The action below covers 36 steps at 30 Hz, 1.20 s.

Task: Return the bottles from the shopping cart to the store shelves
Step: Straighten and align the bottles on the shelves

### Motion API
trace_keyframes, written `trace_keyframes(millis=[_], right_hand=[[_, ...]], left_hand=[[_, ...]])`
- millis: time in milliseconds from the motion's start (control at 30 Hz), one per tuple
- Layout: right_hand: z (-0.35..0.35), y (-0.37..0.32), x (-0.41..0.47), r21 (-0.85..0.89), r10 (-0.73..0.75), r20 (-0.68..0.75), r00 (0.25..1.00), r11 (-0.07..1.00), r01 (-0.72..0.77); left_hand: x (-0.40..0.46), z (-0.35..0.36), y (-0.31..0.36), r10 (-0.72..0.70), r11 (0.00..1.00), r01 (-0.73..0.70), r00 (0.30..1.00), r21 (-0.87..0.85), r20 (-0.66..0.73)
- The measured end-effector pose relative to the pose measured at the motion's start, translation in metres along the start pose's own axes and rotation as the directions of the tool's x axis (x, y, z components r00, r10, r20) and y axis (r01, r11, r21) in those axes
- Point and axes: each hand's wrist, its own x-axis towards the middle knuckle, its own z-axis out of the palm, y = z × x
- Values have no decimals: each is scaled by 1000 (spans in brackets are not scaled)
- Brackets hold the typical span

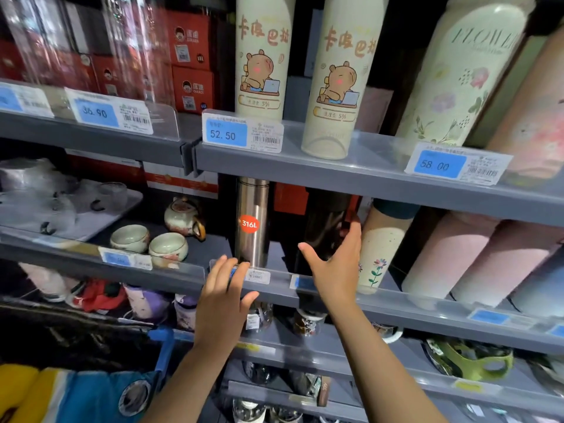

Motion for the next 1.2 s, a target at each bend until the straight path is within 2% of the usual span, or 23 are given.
trace_keyframes(millis=[167,367,533,667,867,1067,1200], right_hand=[[-7,9,-4,116,-10,73,997,993,2],[6,10,-3,-55,2,7,1000,998,-2],[3,16,1,22,27,48,998,999,-28],[2,21,2,0,1,70,998,1000,-2],[9,16,2,-123,11,-13,1000,992,-13],[5,23,1,-26,-6,57,998,1000,7],[4,20,-1,-44,-21,53,998,999,23]], left_hand=[[4,-1,2,-30,998,28,999,60,31],[3,-3,2,8,981,-10,1000,192,11],[0,2,-2,88,957,-87,996,276,9],[-1,5,-3,65,960,-57,998,273,-22],[0,5,-3,57,958,-45,998,283,-34],[1,6,1,11,963,-7,1000,270,-13],[-1,6,2,7,956,-2,1000,294,-14]])
